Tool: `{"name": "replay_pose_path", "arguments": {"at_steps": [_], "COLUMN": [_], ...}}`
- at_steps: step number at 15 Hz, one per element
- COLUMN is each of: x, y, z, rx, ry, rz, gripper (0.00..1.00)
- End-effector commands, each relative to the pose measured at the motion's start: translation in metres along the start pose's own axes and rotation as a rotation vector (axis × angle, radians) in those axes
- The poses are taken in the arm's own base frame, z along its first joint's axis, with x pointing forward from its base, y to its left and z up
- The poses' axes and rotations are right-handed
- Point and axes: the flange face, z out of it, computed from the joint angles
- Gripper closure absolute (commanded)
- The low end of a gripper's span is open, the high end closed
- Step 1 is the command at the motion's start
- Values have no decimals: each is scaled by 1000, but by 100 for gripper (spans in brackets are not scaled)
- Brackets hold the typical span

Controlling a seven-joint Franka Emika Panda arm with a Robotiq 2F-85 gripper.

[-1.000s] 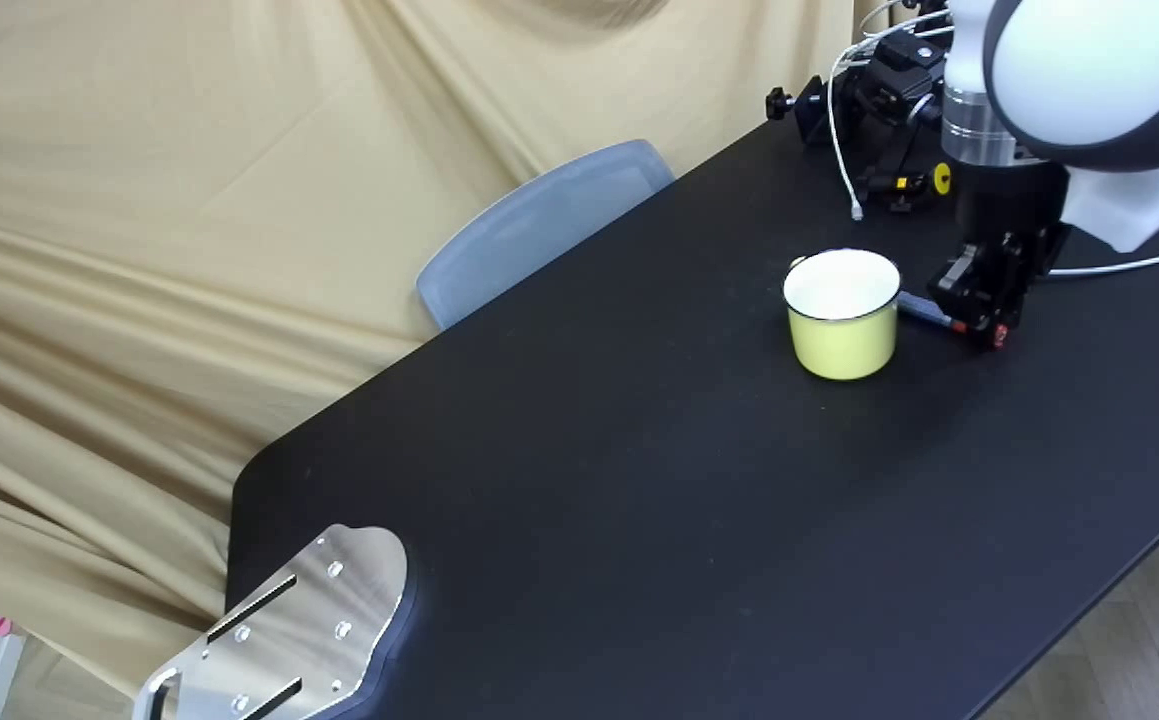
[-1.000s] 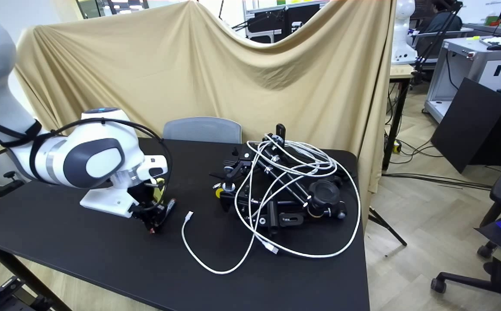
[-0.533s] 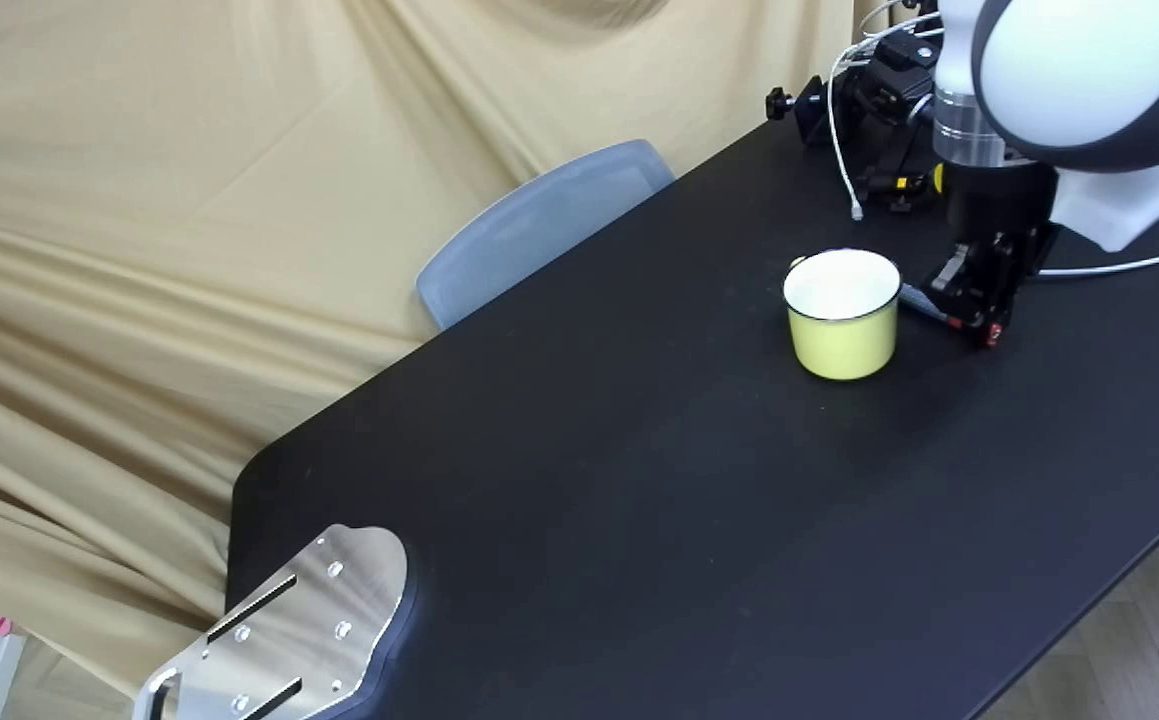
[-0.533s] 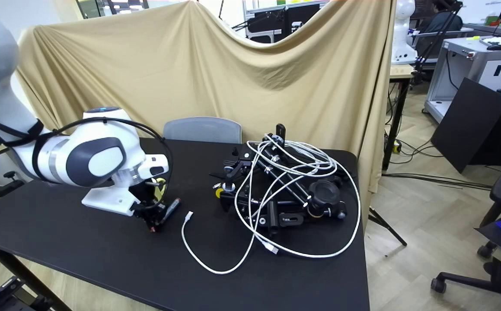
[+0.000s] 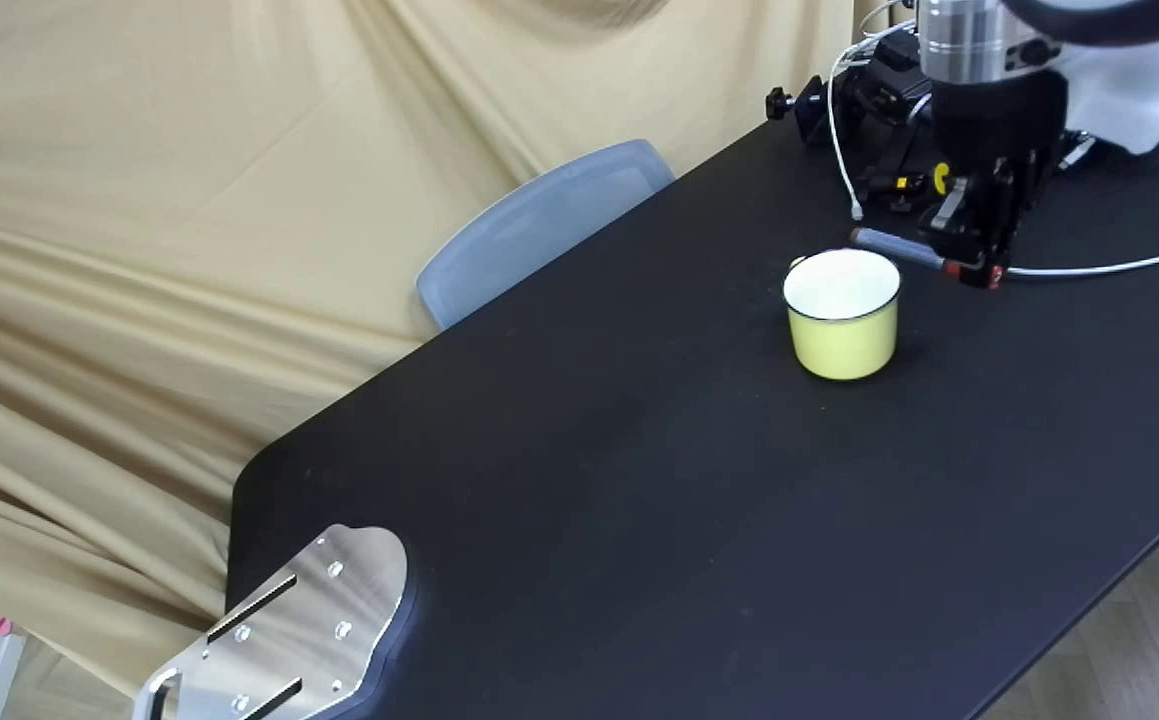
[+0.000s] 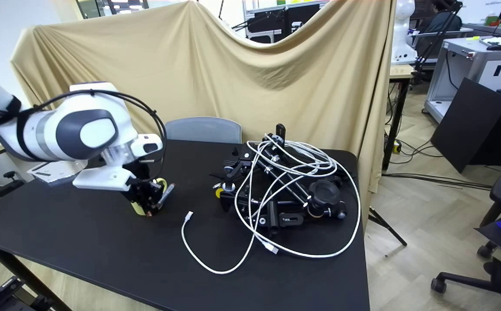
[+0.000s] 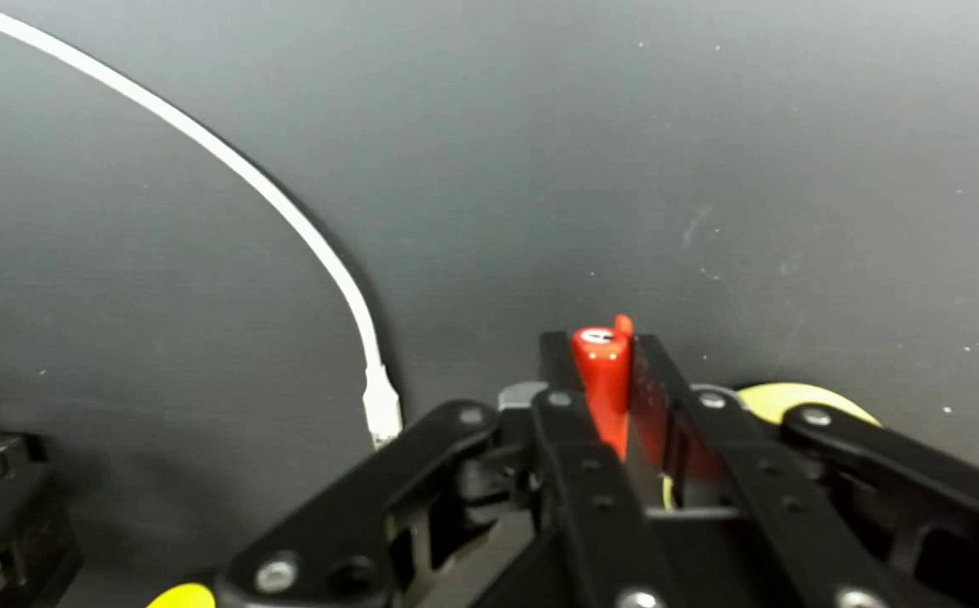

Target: Put the marker in the cup

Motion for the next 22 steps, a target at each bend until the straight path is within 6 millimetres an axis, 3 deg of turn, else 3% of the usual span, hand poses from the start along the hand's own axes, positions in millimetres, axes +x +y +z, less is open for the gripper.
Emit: {"name": "replay_pose_path", "arguments": {"at_steps": [1,6,10,15,22], "x": [-4,-1,8,27,56], "y": [-7,-26,-39,-37,-34], "z": [-53,-107,-125,-121,-82], "rx": [-25,32,131,147,164], "ry": [-14,-144,-290,-410,-542], "rz": [-23,-78,-144,-113,-106], "gripper": [95,95,95,95,95]}}
